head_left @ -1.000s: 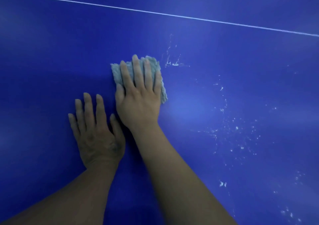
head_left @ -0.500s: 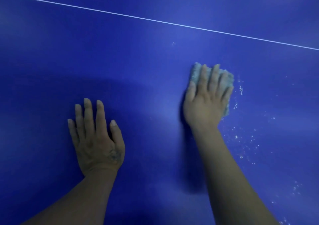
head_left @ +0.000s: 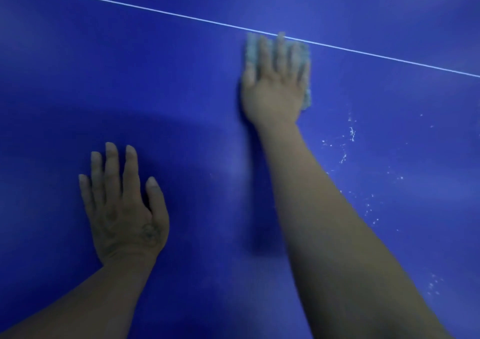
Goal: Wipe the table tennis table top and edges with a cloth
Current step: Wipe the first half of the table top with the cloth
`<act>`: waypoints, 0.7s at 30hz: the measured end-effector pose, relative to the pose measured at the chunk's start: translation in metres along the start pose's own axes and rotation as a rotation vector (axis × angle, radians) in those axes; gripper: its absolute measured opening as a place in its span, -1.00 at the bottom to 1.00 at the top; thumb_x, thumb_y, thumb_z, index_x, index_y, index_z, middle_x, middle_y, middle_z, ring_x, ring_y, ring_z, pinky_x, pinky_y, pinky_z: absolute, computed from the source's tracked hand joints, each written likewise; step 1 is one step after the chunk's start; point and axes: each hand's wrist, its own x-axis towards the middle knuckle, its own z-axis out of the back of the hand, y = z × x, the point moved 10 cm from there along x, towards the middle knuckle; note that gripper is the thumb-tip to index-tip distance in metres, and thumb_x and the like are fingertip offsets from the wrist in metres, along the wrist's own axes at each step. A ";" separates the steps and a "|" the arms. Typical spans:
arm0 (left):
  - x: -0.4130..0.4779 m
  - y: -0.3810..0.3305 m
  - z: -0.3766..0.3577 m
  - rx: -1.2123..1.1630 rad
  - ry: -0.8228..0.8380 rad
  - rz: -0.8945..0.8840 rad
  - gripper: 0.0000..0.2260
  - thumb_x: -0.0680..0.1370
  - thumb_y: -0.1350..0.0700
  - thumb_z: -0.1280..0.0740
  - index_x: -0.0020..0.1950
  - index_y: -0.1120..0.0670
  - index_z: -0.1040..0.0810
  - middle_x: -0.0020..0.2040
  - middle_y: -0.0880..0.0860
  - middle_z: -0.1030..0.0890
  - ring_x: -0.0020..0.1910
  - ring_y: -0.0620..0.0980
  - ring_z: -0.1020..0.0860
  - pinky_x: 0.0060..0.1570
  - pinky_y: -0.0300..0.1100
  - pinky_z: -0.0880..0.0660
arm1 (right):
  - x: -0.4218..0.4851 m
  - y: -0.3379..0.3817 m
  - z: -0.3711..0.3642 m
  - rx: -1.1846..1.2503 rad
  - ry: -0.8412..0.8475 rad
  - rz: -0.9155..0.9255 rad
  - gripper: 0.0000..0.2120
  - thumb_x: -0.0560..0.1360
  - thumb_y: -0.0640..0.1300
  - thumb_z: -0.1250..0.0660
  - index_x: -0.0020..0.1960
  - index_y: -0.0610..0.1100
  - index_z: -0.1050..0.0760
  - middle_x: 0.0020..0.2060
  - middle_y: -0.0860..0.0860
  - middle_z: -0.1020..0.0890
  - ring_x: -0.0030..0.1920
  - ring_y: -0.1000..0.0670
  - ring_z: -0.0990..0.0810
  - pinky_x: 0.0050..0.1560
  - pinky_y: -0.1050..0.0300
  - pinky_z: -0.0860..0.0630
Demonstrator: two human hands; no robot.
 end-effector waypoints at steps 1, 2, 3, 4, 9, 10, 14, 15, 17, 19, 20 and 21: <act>0.000 0.000 0.000 -0.006 0.002 0.002 -0.40 0.74 -0.10 0.01 0.77 0.07 -0.09 0.78 0.05 0.02 0.76 0.03 0.15 0.71 0.13 0.20 | 0.003 -0.032 0.004 0.019 0.011 -0.073 -0.41 0.74 0.15 0.11 0.75 0.08 -0.06 0.75 -0.04 -0.05 0.74 -0.16 0.05 0.70 -0.24 0.18; 0.000 0.001 0.001 -0.009 0.002 0.004 -0.40 0.74 -0.10 0.01 0.76 0.07 -0.10 0.78 0.06 0.01 0.76 0.03 0.14 0.71 0.14 0.19 | 0.001 -0.063 0.011 0.034 0.007 -0.154 -0.43 0.76 0.15 0.10 0.75 0.08 -0.05 0.75 -0.03 -0.04 0.74 -0.15 0.06 0.70 -0.24 0.18; 0.000 0.001 0.002 -0.011 0.000 0.005 -0.40 0.74 -0.10 0.01 0.76 0.08 -0.10 0.78 0.07 0.01 0.76 0.04 0.13 0.71 0.15 0.18 | -0.005 -0.090 0.017 0.045 -0.002 -0.230 -0.43 0.77 0.15 0.09 0.75 0.10 -0.04 0.75 -0.01 -0.02 0.74 -0.12 0.07 0.70 -0.24 0.18; 0.001 0.001 0.002 -0.015 -0.002 0.004 -0.40 0.74 -0.09 0.01 0.76 0.08 -0.11 0.78 0.07 0.00 0.76 0.05 0.13 0.71 0.15 0.18 | -0.014 -0.109 0.022 0.059 -0.006 -0.287 -0.44 0.77 0.15 0.08 0.75 0.10 -0.03 0.75 0.00 -0.01 0.74 -0.11 0.08 0.70 -0.23 0.19; 0.000 -0.003 0.006 -0.029 -0.014 0.001 -0.41 0.74 -0.07 -0.02 0.75 0.11 -0.14 0.77 0.11 -0.04 0.76 0.09 0.08 0.71 0.15 0.17 | -0.053 -0.104 0.020 0.008 -0.010 -0.340 -0.42 0.78 0.15 0.11 0.76 0.05 0.03 0.75 -0.03 0.06 0.74 -0.15 0.13 0.69 -0.28 0.19; 0.000 -0.003 0.006 -0.028 -0.009 0.001 -0.41 0.73 -0.07 -0.02 0.75 0.10 -0.14 0.77 0.10 -0.03 0.76 0.09 0.09 0.71 0.15 0.17 | -0.060 -0.085 0.018 -0.021 -0.018 -0.308 -0.42 0.78 0.15 0.13 0.76 0.05 0.04 0.75 -0.03 0.06 0.74 -0.16 0.14 0.68 -0.28 0.18; 0.000 -0.004 0.006 -0.012 -0.005 0.006 -0.40 0.73 -0.08 0.00 0.76 0.09 -0.12 0.77 0.10 -0.02 0.76 0.08 0.10 0.71 0.13 0.18 | -0.105 0.022 0.005 0.042 -0.077 -0.008 -0.42 0.74 0.13 0.03 0.74 0.05 -0.13 0.74 -0.07 -0.07 0.74 -0.20 0.05 0.68 -0.30 0.13; 0.000 -0.004 0.006 -0.009 -0.007 0.005 -0.40 0.73 -0.08 0.00 0.76 0.10 -0.12 0.77 0.10 -0.02 0.76 0.08 0.10 0.71 0.12 0.19 | -0.122 0.045 0.003 0.090 -0.095 0.072 -0.43 0.74 0.12 -0.02 0.72 0.04 -0.20 0.73 -0.07 -0.13 0.74 -0.19 0.01 0.67 -0.30 0.08; 0.000 -0.004 0.006 -0.007 -0.010 0.002 -0.40 0.73 -0.08 -0.01 0.76 0.10 -0.12 0.77 0.11 -0.02 0.76 0.09 0.10 0.71 0.11 0.20 | -0.155 0.072 -0.002 0.168 -0.101 0.202 -0.47 0.74 0.10 -0.11 0.68 0.03 -0.31 0.71 -0.06 -0.21 0.73 -0.15 -0.06 0.68 -0.28 -0.01; 0.000 -0.005 0.006 -0.006 -0.006 0.004 -0.40 0.73 -0.09 0.00 0.76 0.09 -0.11 0.78 0.10 -0.01 0.76 0.09 0.11 0.71 0.10 0.22 | -0.177 0.067 -0.005 0.176 -0.083 0.286 -0.49 0.74 0.10 -0.14 0.66 0.04 -0.34 0.70 -0.03 -0.24 0.73 -0.12 -0.07 0.67 -0.26 -0.07; 0.000 -0.004 0.006 -0.007 -0.005 0.006 -0.40 0.73 -0.09 0.00 0.76 0.09 -0.11 0.78 0.10 -0.01 0.76 0.08 0.11 0.71 0.11 0.22 | -0.181 0.053 -0.005 0.158 -0.080 0.303 -0.50 0.74 0.10 -0.13 0.66 0.05 -0.34 0.70 -0.03 -0.25 0.73 -0.12 -0.08 0.67 -0.26 -0.08; 0.000 -0.004 0.006 -0.009 -0.006 0.007 -0.40 0.73 -0.09 0.00 0.76 0.08 -0.10 0.78 0.09 -0.01 0.76 0.08 0.11 0.71 0.11 0.22 | -0.181 0.033 -0.002 0.123 -0.089 0.298 -0.51 0.75 0.10 -0.13 0.66 0.07 -0.35 0.69 -0.03 -0.27 0.73 -0.14 -0.09 0.66 -0.27 -0.09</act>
